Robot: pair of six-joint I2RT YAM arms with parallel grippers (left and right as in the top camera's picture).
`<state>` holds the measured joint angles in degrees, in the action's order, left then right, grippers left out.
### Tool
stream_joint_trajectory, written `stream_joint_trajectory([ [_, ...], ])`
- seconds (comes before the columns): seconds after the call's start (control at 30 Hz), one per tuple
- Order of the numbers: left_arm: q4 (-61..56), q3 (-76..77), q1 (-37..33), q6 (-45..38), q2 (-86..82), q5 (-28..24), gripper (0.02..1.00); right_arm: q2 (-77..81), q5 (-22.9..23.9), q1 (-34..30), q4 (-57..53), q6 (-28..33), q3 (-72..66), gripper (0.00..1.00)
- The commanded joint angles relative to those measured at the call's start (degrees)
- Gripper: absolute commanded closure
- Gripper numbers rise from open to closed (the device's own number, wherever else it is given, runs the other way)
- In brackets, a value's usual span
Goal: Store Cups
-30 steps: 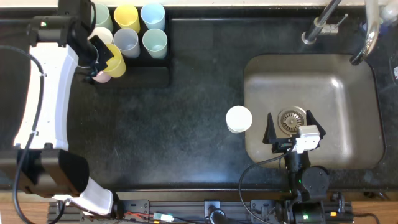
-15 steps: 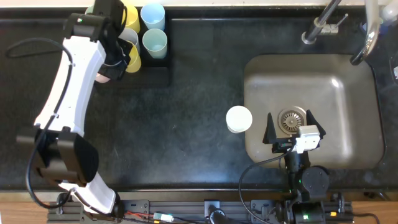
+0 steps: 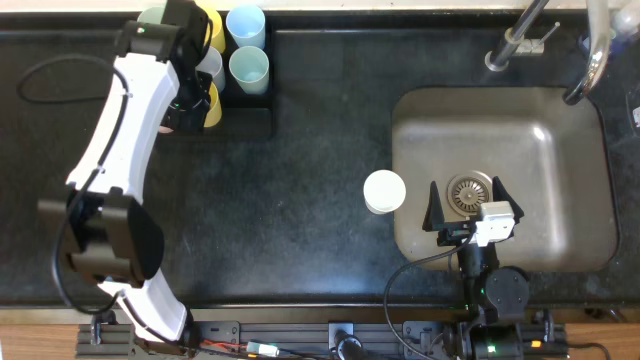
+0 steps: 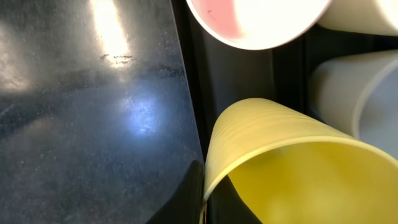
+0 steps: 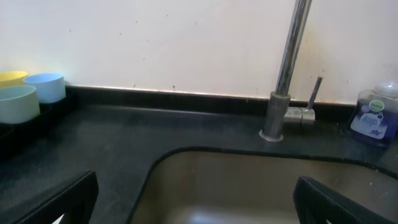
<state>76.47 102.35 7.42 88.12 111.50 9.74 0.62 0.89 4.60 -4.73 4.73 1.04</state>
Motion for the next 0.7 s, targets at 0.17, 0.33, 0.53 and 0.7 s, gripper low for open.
stream_joint_trajectory([
  [0.17, -1.64, -0.02, -0.07, 2.4, 2.6, 2.38, 0.982, -0.42, 0.07, 0.28, 0.31, 0.2, -0.76, 0.003],
  [0.33, -2.58, -0.02, -0.39, 2.38, 4.74, 2.38, 0.982, -0.42, 0.07, 0.28, 0.31, 0.2, -0.76, 0.003],
  [0.53, -4.0, -0.02, -0.46, 2.4, 5.64, 2.45, 0.982, -0.42, 0.07, 0.28, 0.31, 0.2, -0.76, 0.003],
  [0.7, -3.98, -0.02, -0.81, 2.38, 5.64, 3.8, 0.982, -0.42, 0.07, 0.28, 0.31, 0.2, -0.76, 0.005],
])
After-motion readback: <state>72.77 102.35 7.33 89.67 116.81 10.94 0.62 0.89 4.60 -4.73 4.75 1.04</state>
